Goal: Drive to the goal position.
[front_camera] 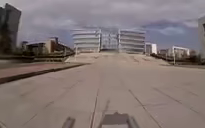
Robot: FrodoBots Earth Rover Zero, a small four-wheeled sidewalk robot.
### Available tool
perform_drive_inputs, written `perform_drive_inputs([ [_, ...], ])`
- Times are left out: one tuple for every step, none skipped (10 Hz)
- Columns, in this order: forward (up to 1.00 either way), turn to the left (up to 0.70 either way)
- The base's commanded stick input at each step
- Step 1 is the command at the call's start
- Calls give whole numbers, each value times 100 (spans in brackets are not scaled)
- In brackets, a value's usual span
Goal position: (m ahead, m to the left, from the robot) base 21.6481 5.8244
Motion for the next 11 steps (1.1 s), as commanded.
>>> perform_drive_inputs([
  [100,0],
  [100,0],
  [100,0],
  [100,0],
  [100,0],
  [100,0],
  [100,0],
  [100,0],
  [100,0],
  [100,0],
  [100,0],
])
